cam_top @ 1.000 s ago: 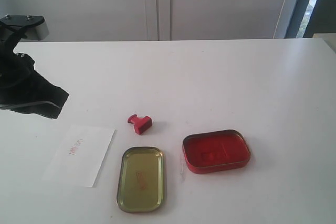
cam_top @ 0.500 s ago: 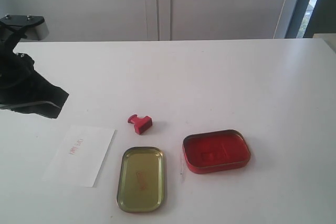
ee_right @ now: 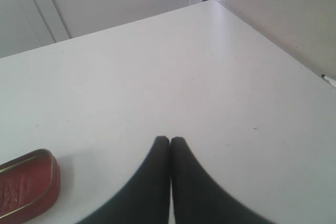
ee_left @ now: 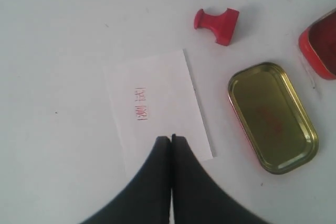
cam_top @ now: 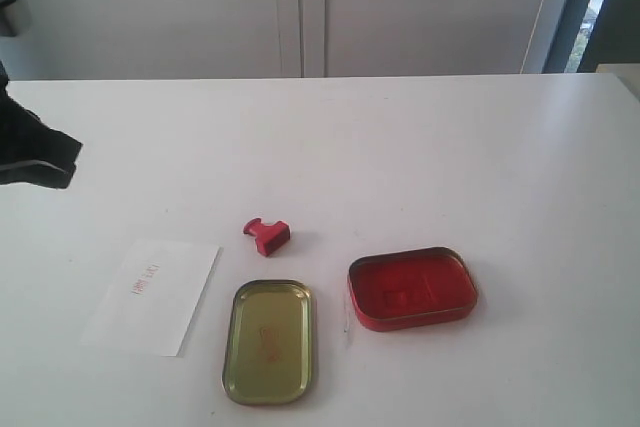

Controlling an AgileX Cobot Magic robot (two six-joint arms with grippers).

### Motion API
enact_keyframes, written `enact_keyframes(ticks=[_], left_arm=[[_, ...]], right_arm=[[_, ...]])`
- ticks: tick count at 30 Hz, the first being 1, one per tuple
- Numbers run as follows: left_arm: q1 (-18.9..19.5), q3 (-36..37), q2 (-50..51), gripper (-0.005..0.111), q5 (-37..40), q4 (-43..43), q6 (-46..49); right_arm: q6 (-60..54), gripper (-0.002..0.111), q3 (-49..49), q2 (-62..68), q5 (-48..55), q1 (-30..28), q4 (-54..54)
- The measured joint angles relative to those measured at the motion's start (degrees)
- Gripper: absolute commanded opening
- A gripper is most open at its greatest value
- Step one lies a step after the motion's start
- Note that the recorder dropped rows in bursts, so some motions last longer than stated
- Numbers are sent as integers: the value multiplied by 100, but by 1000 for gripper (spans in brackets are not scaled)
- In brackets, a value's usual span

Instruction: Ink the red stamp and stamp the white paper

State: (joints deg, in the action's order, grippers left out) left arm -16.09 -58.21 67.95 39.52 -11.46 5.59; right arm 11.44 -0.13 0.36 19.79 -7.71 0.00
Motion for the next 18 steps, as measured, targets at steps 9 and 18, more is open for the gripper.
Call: enact_keyframes(ticks=[9,18], left_arm=[[557,109,-673,0,3,-71,0],[1156,884,-1802,0,-142,-107,0]], right_arm=[[0,0,0,0,0,0,0],[0,0,0,0,0,0,0]])
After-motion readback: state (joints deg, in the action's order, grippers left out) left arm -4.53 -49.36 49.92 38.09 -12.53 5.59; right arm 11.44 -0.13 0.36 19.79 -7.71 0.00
